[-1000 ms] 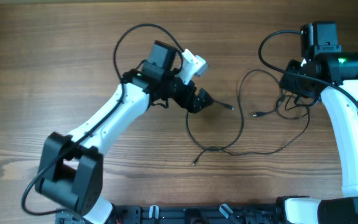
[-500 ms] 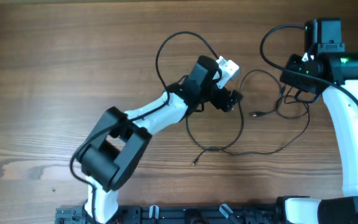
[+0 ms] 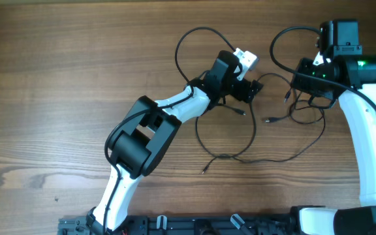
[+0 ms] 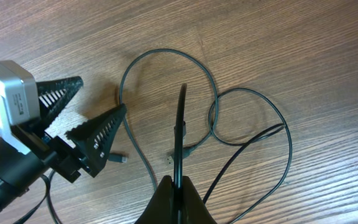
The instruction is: Untangle cables
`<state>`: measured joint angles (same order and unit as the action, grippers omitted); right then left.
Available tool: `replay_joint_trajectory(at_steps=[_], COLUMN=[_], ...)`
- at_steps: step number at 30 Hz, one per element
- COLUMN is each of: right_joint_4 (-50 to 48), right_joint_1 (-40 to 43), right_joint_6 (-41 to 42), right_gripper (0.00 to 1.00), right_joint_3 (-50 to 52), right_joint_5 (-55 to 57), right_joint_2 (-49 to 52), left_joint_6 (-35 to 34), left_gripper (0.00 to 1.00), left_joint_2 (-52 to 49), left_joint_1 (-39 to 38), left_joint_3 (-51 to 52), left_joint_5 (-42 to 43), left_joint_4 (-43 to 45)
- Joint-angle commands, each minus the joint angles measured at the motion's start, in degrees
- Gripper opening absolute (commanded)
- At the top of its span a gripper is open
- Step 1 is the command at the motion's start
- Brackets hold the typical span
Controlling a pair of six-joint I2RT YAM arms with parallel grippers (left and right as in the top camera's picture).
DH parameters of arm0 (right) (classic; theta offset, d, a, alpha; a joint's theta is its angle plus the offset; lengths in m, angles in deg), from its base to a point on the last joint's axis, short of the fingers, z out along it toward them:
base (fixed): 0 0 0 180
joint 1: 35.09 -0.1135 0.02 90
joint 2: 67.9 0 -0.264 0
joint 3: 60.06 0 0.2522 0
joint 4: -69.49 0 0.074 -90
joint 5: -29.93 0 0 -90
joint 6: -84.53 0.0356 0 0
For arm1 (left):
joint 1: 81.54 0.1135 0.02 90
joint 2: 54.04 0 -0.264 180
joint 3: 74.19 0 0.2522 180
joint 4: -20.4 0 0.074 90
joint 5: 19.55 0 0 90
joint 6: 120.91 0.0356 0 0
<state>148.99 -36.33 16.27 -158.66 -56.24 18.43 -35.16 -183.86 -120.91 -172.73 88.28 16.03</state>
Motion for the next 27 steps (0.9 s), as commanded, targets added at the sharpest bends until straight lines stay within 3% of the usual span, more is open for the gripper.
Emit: replay_joint_trajectory(at_steps=[1,12,16,23,25,27], right_joint_4=[0.1,-0.2,-0.4,-0.4,-0.4,-0.4], right_joint_1=[0.2,0.2,0.2,0.2,0.2,0.2], right_joint_6=[-0.8,-2.1,-2.2,-2.3,-2.3,-2.3], right_gripper=[0.04,0.04,0.04,0.04,0.04,0.04], right_joint_3=[0.1,0.0,0.0,0.1,0.0,0.1], right_joint_5=[-1.0,-1.0,-1.0,-1.4,-1.4,-1.4], right_joint_2=[0.1,-1.1,-1.1,-1.1,-1.1,-1.1], left_joint_6=[-0.7,4.1,12.3,12.7,12.9,12.8], left_gripper=[0.89,0.88,0.83,0.82,0.75,0.62], left_joint_2=[-2.0,-4.9,-4.9,-4.9,-4.9,-4.9], left_joint_1=[0.2,0.2,-0.9,-2.6,-4.0,-5.4], left_joint_3=[-1.4,-1.6,-2.2,-2.4,-2.4,-2.4], left_joint_5=[-0.3,-3.2,-7.0,-7.0,-7.0,-7.0], left_joint_4=[-0.4,-4.1,-10.1,-10.0,-9.4,-9.2])
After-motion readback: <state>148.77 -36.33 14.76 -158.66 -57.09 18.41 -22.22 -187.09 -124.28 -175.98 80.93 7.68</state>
